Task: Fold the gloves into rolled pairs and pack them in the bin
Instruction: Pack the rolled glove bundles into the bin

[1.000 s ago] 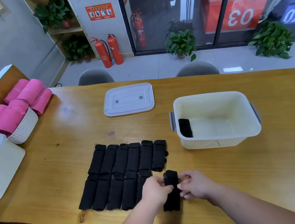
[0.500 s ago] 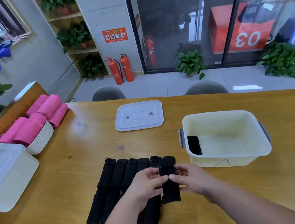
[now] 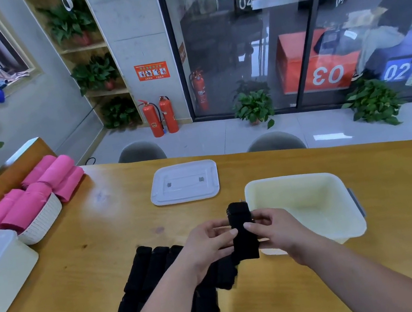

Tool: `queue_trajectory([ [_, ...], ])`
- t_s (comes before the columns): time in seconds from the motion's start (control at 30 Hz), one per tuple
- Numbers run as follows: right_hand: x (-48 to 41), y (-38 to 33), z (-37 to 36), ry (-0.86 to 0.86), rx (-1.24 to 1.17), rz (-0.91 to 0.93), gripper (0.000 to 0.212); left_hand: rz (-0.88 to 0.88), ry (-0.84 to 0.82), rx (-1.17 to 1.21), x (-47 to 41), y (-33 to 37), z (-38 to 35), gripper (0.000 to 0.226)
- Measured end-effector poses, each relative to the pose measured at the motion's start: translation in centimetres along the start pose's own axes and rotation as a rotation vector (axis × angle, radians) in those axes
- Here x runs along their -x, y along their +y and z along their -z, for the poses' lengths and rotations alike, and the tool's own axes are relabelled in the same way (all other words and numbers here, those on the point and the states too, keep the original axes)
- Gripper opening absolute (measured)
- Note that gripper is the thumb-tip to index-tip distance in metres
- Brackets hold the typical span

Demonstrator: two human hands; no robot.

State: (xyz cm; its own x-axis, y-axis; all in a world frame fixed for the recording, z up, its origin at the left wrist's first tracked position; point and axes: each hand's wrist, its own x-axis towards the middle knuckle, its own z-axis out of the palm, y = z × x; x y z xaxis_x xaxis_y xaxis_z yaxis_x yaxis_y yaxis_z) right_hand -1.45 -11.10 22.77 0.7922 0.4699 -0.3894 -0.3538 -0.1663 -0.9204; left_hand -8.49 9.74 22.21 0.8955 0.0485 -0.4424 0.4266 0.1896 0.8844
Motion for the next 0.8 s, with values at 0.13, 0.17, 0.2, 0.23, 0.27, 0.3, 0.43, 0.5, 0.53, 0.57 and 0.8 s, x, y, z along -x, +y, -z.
queue_trajectory([
  [0.13,-1.3,-0.9,3.9,0.090,-0.022,-0.023,0.022,0.002,0.031,-0.093,-2.0,0.1,-1.4,0.045],
  [0.17,-1.7,-1.0,4.9,0.109,-0.024,-0.035,0.022,0.002,0.041,-0.123,-2.6,-0.1,-1.6,0.046],
  [0.2,-2.2,-0.9,6.0,0.126,-0.023,-0.049,0.021,0.001,0.051,-0.153,-3.1,-0.3,-1.8,0.046],
  [0.23,-2.6,-0.8,7.1,0.140,-0.018,-0.067,0.021,-0.001,0.062,-0.185,-3.5,-0.5,-2.0,0.046],
  [0.27,-3.1,-0.7,8.2,0.155,-0.005,-0.089,0.020,-0.003,0.075,-0.217,-4.0,-0.8,-2.1,0.045],
  [0.3,-3.5,-0.5,9.3,0.173,0.012,-0.112,0.020,-0.003,0.088,-0.245,-4.4,-1.1,-2.3,0.045],
  [0.43,-5.6,0.7,13.1,0.281,0.126,-0.191,0.018,0.012,0.122,-0.321,-5.9,-2.4,-2.6,0.045],
  [0.5,-6.8,1.4,14.6,0.336,0.215,-0.222,0.017,0.009,0.140,-0.348,-6.5,-2.9,-2.6,0.046],
  [0.53,-7.4,1.7,15.2,0.352,0.270,-0.236,0.017,0.006,0.149,-0.359,-6.7,-3.1,-2.6,0.047],
  [0.57,-7.9,2.0,15.6,0.361,0.326,-0.249,0.015,0.005,0.156,-0.371,-7.0,-3.2,-2.6,0.048],
  [0.8,-12.0,5.4,14.3,0.312,0.754,-0.372,0.013,0.022,0.132,-0.411,-7.7,-4.0,-2.4,0.054],
])
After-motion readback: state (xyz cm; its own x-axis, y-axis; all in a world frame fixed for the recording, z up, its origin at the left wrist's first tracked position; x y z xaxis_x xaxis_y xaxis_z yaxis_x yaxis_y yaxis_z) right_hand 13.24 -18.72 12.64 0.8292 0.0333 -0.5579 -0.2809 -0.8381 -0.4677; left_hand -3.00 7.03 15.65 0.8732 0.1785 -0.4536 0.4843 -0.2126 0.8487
